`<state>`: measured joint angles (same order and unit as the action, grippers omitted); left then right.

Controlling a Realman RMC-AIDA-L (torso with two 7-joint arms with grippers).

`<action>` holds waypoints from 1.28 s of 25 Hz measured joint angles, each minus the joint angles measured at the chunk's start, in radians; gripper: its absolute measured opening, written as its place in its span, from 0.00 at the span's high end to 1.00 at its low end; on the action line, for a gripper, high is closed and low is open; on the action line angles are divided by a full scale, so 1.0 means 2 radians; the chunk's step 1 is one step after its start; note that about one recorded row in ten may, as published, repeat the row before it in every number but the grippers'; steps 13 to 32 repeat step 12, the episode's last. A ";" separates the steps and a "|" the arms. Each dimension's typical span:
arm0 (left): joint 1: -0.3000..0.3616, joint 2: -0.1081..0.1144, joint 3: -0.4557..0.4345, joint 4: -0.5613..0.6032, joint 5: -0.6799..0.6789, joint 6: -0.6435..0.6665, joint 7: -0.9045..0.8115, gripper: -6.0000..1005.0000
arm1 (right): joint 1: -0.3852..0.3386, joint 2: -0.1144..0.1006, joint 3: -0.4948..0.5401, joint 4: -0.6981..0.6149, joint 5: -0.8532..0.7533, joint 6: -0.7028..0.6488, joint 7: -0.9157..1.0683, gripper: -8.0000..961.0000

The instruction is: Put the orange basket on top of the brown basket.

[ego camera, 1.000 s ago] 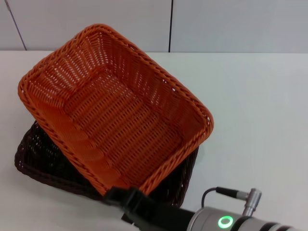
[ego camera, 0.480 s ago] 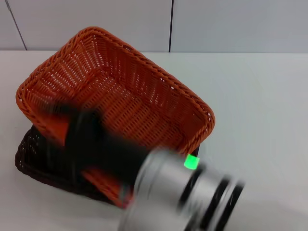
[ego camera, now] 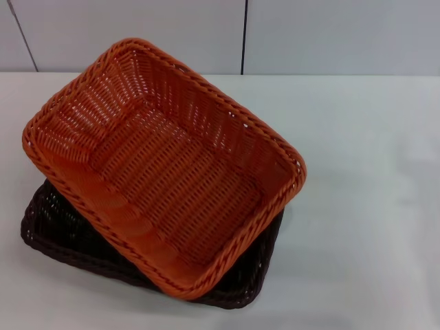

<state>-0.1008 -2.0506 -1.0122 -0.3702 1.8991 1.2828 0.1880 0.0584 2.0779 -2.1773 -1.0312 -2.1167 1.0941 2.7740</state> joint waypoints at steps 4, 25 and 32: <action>-0.001 0.001 -0.002 0.001 0.000 0.010 -0.001 0.20 | 0.015 -0.001 0.009 0.120 -0.006 0.070 0.121 0.43; -0.043 -0.002 -0.003 0.075 0.000 0.024 -0.062 0.20 | 0.037 0.001 -0.014 0.265 -0.038 0.163 0.125 0.43; -0.043 -0.002 -0.003 0.075 0.000 0.024 -0.062 0.20 | 0.037 0.001 -0.014 0.265 -0.038 0.163 0.125 0.43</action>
